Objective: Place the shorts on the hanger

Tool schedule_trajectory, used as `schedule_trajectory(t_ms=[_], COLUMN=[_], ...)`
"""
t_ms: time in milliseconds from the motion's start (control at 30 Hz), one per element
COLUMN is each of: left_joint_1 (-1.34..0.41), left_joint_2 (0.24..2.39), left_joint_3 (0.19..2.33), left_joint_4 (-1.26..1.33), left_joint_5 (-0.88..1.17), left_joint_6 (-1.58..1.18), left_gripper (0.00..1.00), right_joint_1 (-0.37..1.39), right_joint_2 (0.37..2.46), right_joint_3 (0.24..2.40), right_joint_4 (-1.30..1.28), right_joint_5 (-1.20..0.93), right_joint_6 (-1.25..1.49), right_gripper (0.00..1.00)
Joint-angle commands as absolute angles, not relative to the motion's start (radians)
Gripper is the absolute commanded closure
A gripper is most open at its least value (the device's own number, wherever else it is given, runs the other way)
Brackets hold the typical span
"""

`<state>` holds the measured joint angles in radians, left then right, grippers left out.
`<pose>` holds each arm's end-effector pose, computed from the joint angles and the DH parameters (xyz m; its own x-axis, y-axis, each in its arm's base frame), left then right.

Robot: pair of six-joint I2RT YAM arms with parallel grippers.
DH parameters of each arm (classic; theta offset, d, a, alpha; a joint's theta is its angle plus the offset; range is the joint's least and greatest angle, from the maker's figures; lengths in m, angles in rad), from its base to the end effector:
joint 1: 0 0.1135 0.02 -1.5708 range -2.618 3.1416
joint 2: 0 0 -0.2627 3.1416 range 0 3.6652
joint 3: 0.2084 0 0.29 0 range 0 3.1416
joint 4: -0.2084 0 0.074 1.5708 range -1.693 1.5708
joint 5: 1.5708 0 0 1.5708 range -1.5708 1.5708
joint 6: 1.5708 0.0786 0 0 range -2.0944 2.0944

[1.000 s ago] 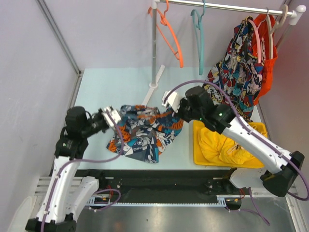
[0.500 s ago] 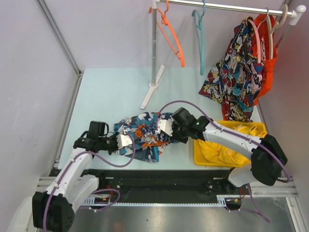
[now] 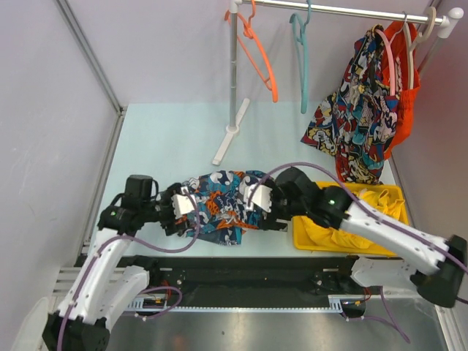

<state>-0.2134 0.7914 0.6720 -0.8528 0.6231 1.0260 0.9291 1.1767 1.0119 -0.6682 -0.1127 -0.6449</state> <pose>0.1876 -0.0876 0.2123 0.0035 0.7099 -0.7043 0.9462 0.2256 0.2321 0.1792 0.2546 0.2562 0.1517 -0.7948 -0.5876 -0.9386 0.0706 -0.3378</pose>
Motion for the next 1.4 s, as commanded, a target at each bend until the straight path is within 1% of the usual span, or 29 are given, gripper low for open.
schedule_trajectory(t_ms=[0,33,67,100,300,333,433,500,667,800,933,1067,1133,1167,1233,1267,1333,1367], left_joint_1=[-0.218,-0.218,-0.218,-0.218,-0.218,-0.218,-0.218,-0.218,-0.218,-0.218,-0.218,-0.218,-0.218,-0.218,-0.218,-0.218,-0.218,-0.218], left_joint_2=[0.672,0.660,0.646,0.644,0.698,0.710,0.710,0.706,0.693,0.654,0.640,0.629,0.626,0.624,0.621,0.621,0.621,0.623], left_joint_3=[0.817,0.833,0.862,0.877,1.005,1.014,1.026,1.023,1.012,0.974,0.948,0.927,0.923,0.922,0.919,0.916,0.914,0.911], left_joint_4=[-0.867,-0.845,-0.819,-0.799,-0.721,-0.710,-0.684,-0.651,-0.609,-0.531,-0.517,-0.520,-0.525,-0.531,-0.529,-0.528,-0.523,-0.517], left_joint_5=[0.689,0.678,0.670,0.670,0.670,0.675,0.696,0.703,0.693,0.649,0.635,0.626,0.621,0.614,0.611,0.611,0.611,0.607], left_joint_6=[0.844,0.763,0.720,0.685,0.509,0.487,0.454,0.442,0.417,0.385,0.379,0.388,0.397,0.397,0.400,0.400,0.399,0.397], left_gripper=[0.10,0.05,0.02,0.01,0.00,0.01,0.00,0.00,0.00,0.01,0.00,0.00,0.00,0.00,0.00,0.00,0.00,0.00], right_joint_1=[1.002,0.997,0.985,0.929,0.749,0.692,0.588,0.555,0.438,0.352,0.333,0.330,0.330,0.330,0.330,0.330,0.330,0.328], right_joint_2=[1.017,1.005,1.000,1.000,1.047,1.060,1.143,1.189,1.420,1.545,1.629,1.698,1.706,1.710,1.713,1.713,1.713,1.712], right_joint_3=[1.126,1.146,1.205,1.233,1.468,1.541,1.711,1.768,2.040,2.131,2.207,2.253,2.253,2.249,2.234,2.226,2.212,2.209], right_joint_4=[-0.745,-0.750,-0.758,-0.756,-0.635,-0.608,-0.582,-0.568,-0.646,-0.660,-0.650,-0.644,-0.643,-0.646,-0.643,-0.641,-0.635,-0.635], right_joint_5=[-0.028,-0.020,-0.015,-0.024,-0.084,-0.074,-0.006,0.104,0.218,0.169,0.094,0.077,0.078,0.083,0.106,0.116,0.136,0.135], right_joint_6=[-0.568,-0.549,-0.528,-0.506,-0.272,-0.196,-0.097,-0.061,-0.011,0.026,0.034,0.032,0.032,0.029,0.026,0.017,0.006,0.002], right_gripper=[0.09,0.09,0.09,0.09,0.10,0.11,0.13,0.14,0.16,0.16,0.18,0.19,0.21,0.25,0.29,0.34,0.41,0.51])
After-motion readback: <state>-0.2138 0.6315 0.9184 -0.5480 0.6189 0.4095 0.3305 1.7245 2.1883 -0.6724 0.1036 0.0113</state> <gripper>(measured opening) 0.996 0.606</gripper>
